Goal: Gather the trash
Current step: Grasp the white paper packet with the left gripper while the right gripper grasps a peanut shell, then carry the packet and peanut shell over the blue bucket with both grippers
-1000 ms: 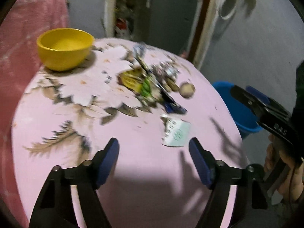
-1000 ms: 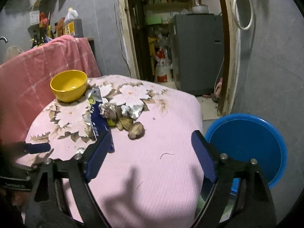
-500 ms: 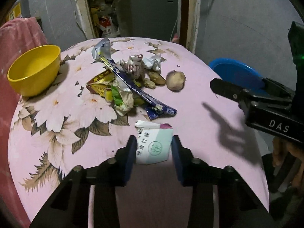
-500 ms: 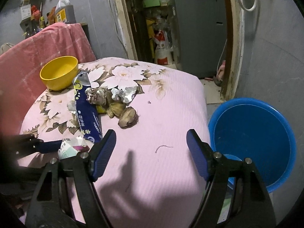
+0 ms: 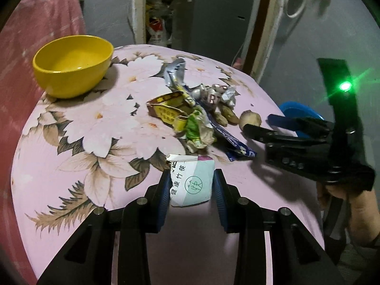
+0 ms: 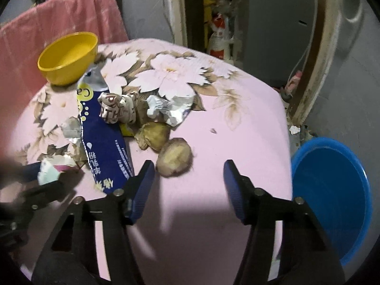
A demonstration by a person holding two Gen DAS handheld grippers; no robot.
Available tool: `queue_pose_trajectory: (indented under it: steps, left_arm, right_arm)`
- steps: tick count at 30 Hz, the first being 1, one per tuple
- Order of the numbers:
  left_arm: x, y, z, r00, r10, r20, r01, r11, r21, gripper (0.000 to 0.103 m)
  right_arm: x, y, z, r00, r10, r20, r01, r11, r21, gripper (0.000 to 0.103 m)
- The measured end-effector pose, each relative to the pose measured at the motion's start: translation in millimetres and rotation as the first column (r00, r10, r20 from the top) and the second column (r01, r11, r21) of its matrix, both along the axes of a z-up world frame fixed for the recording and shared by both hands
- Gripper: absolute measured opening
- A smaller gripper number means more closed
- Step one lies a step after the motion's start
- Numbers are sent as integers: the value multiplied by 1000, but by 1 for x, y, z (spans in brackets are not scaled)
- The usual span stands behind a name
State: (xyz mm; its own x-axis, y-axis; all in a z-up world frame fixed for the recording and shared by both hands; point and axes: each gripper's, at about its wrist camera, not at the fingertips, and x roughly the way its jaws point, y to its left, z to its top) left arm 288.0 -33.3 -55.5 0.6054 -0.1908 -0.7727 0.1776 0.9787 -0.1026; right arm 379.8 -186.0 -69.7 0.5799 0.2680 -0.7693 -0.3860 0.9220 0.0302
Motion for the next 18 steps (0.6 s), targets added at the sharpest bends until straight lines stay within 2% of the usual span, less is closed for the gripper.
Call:
queue_pose_trajectory:
  steps: [5, 8, 12, 18]
  left_arm:
    - [-7, 4, 8, 1000, 20, 12, -19, 1000, -17, 30]
    - [-5, 4, 8, 999, 26, 20, -25, 999, -27, 30]
    - [-13, 4, 14, 998, 31, 46, -29, 998, -63, 30]
    - [-29, -4, 35, 991, 35, 131, -19, 992, -124, 30]
  right_arm:
    - [4, 10, -8, 999, 35, -14, -35, 999, -12, 58]
    - [0, 10, -7, 999, 38, -6, -38, 999, -4, 56]
    - [-11, -1, -2, 1000, 30, -5, -29, 998, 63, 56]
    - [-43, -23, 34, 992, -4, 123, -15, 988, 154, 56]
